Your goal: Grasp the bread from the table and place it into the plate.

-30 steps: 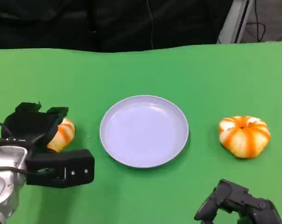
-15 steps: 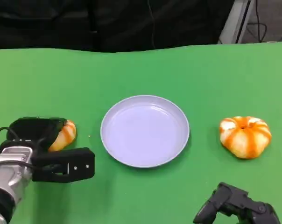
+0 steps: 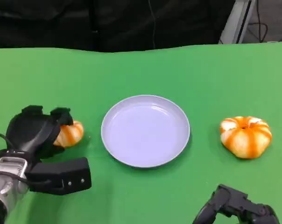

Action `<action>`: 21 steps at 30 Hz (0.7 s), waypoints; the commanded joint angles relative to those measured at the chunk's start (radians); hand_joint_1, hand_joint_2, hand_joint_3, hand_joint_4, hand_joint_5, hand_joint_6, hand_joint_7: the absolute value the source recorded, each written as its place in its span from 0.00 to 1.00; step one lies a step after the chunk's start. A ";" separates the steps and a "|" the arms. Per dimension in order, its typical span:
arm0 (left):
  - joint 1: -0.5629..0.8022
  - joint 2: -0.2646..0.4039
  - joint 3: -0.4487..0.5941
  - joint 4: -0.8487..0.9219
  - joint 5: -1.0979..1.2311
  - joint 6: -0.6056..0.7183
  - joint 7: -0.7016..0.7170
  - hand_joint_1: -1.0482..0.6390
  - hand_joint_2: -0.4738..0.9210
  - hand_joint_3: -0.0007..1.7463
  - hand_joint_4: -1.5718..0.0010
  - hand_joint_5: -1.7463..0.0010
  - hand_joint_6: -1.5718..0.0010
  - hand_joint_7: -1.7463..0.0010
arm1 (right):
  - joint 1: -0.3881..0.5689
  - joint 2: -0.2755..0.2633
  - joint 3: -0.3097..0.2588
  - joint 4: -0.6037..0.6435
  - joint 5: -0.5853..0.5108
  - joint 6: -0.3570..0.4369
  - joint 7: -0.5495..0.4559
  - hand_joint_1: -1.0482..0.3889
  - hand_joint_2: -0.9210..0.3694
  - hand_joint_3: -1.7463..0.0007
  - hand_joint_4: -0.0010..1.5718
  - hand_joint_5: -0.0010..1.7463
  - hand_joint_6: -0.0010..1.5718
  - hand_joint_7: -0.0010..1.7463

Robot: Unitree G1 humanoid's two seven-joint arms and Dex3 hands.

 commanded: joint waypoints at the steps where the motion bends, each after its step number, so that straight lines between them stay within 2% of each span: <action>1: 0.001 0.021 -0.004 -0.003 0.000 -0.013 0.044 0.53 0.98 0.01 0.47 0.00 0.62 0.00 | 0.002 -0.007 -0.009 -0.010 0.016 -0.006 -0.003 0.68 0.51 0.18 0.48 0.92 0.52 0.78; 3: 0.001 0.021 -0.006 -0.002 0.000 -0.014 0.046 0.53 0.98 0.01 0.47 0.00 0.62 0.00 | 0.002 -0.007 -0.009 -0.010 0.016 -0.006 -0.003 0.68 0.51 0.18 0.48 0.92 0.52 0.78; 7: 0.026 0.029 0.025 -0.184 -0.009 -0.053 0.105 0.53 0.99 0.03 0.44 0.00 0.59 0.00 | -0.011 -0.003 -0.007 0.006 0.023 -0.008 -0.001 0.68 0.51 0.18 0.48 0.93 0.52 0.78; 9: 0.033 0.029 0.032 -0.221 -0.008 -0.053 0.113 0.52 0.72 0.48 0.44 0.00 0.58 0.00 | -0.012 -0.004 -0.008 0.007 0.021 -0.008 -0.003 0.68 0.51 0.17 0.48 0.93 0.52 0.78; 10: 0.035 0.027 0.037 -0.239 -0.009 -0.055 0.112 0.52 0.63 0.62 0.43 0.00 0.57 0.00 | -0.012 -0.005 -0.007 0.006 0.023 -0.006 -0.002 0.68 0.51 0.17 0.48 0.93 0.52 0.78; 11: 0.037 0.026 0.040 -0.252 -0.009 -0.055 0.108 0.52 0.60 0.68 0.43 0.00 0.57 0.00 | -0.012 -0.005 -0.007 0.006 0.024 -0.004 -0.002 0.68 0.51 0.17 0.48 0.93 0.52 0.78; 14: 0.044 0.014 0.047 -0.328 -0.013 -0.039 0.073 0.51 0.58 0.75 0.41 0.00 0.55 0.00 | -0.011 -0.005 -0.006 0.004 0.023 -0.003 -0.002 0.68 0.51 0.18 0.48 0.93 0.52 0.78; 19: 0.040 -0.028 0.046 -0.379 -0.019 -0.055 0.068 0.53 0.53 0.79 0.39 0.00 0.53 0.00 | -0.013 -0.001 -0.005 0.003 0.012 0.000 -0.007 0.67 0.50 0.18 0.48 0.93 0.51 0.78; 21: 0.038 -0.044 0.043 -0.389 -0.021 -0.058 0.051 0.53 0.54 0.80 0.39 0.00 0.53 0.00 | -0.013 -0.002 -0.004 0.001 0.012 0.002 -0.006 0.66 0.50 0.18 0.48 0.93 0.51 0.78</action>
